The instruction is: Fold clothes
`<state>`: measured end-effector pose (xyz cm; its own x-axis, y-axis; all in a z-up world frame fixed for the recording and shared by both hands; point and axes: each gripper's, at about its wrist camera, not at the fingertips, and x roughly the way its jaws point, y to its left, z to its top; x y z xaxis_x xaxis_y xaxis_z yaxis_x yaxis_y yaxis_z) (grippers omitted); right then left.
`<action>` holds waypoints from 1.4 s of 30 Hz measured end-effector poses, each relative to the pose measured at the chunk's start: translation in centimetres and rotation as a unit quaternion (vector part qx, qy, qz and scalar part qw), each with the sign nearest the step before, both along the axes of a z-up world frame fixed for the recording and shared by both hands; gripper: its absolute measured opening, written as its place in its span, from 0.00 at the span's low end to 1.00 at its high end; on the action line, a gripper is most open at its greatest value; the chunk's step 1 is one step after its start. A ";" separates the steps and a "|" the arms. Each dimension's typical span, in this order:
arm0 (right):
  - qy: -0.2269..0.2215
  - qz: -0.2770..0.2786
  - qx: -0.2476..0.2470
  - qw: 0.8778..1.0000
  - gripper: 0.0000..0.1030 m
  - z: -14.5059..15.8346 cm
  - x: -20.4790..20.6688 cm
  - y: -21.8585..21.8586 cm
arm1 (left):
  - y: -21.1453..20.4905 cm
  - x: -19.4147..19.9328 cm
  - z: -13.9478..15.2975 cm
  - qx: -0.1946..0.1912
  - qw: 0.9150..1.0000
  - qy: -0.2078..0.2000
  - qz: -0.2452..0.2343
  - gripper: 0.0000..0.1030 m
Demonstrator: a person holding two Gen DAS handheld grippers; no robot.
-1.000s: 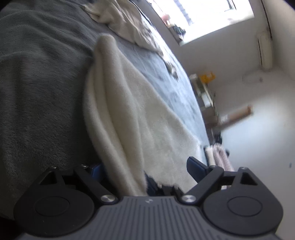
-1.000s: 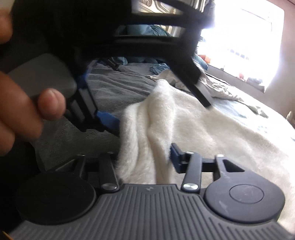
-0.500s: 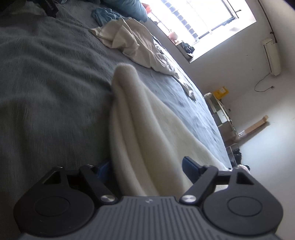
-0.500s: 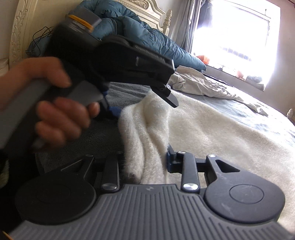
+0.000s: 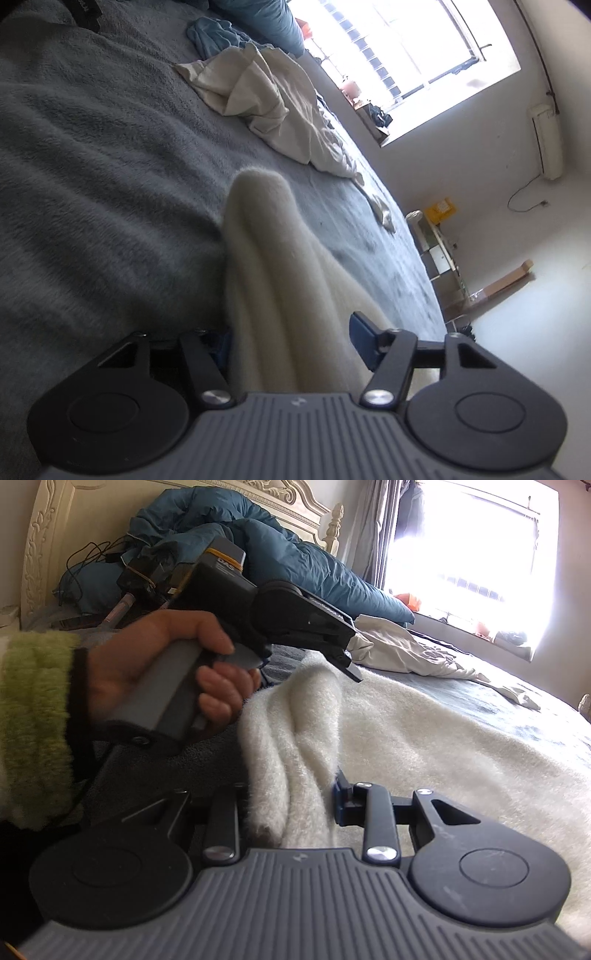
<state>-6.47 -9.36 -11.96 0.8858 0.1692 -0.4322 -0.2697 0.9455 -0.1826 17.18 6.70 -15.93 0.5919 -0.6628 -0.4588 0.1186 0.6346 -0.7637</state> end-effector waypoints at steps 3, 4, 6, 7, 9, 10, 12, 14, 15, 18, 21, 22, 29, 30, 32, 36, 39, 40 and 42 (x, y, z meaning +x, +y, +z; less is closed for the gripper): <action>-0.002 0.001 0.004 1.000 0.27 0.1 -0.4 0.0 | -0.2 0.1 0.1 0.007 1.000 -0.003 0.006 0.48; -0.003 0.002 0.006 1.000 0.27 0.1 -0.4 0.0 | -0.3 0.0 0.2 0.010 1.000 -0.006 0.007 0.46; -0.004 0.003 0.010 1.000 0.26 0.2 -0.4 0.0 | -0.5 -0.3 0.6 0.016 1.000 -0.011 0.010 0.43; -0.006 0.003 0.012 1.000 0.26 0.3 -0.5 0.0 | -0.6 -0.4 0.9 0.019 1.000 -0.015 0.010 0.43; -0.008 0.004 0.018 1.000 0.26 0.3 -0.6 -0.1 | -0.9 -0.7 1.7 0.028 0.999 -0.024 0.010 0.41; -0.009 0.004 0.021 1.000 0.25 0.4 -0.7 -0.2 | -1.2 -0.9 2.2 0.034 0.999 -0.030 0.010 0.41; -0.012 0.003 0.029 0.999 0.25 0.6 -0.9 -0.3 | -1.7 -1.3 3.2 0.047 0.998 -0.043 0.008 0.41; -0.017 0.001 0.036 0.999 0.25 0.8 -1.0 -0.5 | -2.3 -1.7 4.2 0.059 0.997 -0.055 0.007 0.41; -0.019 0.000 0.040 0.999 0.25 0.9 -1.1 -0.6 | -2.6 -1.9 4.7 0.065 0.996 -0.060 0.006 0.41; -0.025 -0.002 0.048 0.999 0.25 1.2 -1.4 -1.0 | -3.4 -2.7 6.0 0.079 0.994 -0.076 0.004 0.41; -0.034 -0.007 0.057 0.998 0.24 1.6 -1.8 -1.5 | -4.2 -3.3 7.2 0.088 0.992 -0.087 0.002 0.41; -0.037 -0.009 0.059 0.998 0.24 1.7 -1.9 -1.7 | -4.5 -3.5 7.6 0.092 0.992 -0.090 0.001 0.41; -0.055 -0.028 0.085 0.995 0.24 2.6 -2.7 -3.1 | -6.7 -4.6 9.9 0.110 0.987 -0.116 -0.009 0.41; -0.058 -0.031 0.088 0.994 0.24 2.7 -2.8 -3.3 | -7.1 -4.7 10.2 0.113 0.987 -0.118 -0.011 0.41; -0.064 -0.036 0.093 0.993 0.24 2.8 -3.0 -3.7 | -7.9 -5.0 10.7 0.117 0.985 -0.123 -0.016 0.41; -0.073 -0.048 0.106 0.990 0.24 3.0 -3.4 -4.7 | -9.5 -5.5 11.7 0.129 0.982 -0.135 -0.024 0.41; -0.079 -0.058 0.117 0.988 0.24 3.2 -3.8 -5.5 | -10.9 -5.8 12.4 0.142 0.979 -0.143 -0.031 0.41; -0.081 -0.060 0.120 0.988 0.24 3.2 -3.9 -5.7 | -11.4 -6.0 12.6 0.146 0.978 -0.146 -0.033 0.41; -0.084 -0.066 0.126 0.986 0.23 3.3 -4.1 -6.3 | -12.4 -6.3 13.0 0.153 0.976 -0.152 -0.038 0.41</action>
<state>-10.59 -15.66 -8.62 0.9630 0.1309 -0.2358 -0.1269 0.9914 0.0318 10.92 -5.69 -2.95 0.6861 -0.5698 -0.4524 0.3661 0.8077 -0.4621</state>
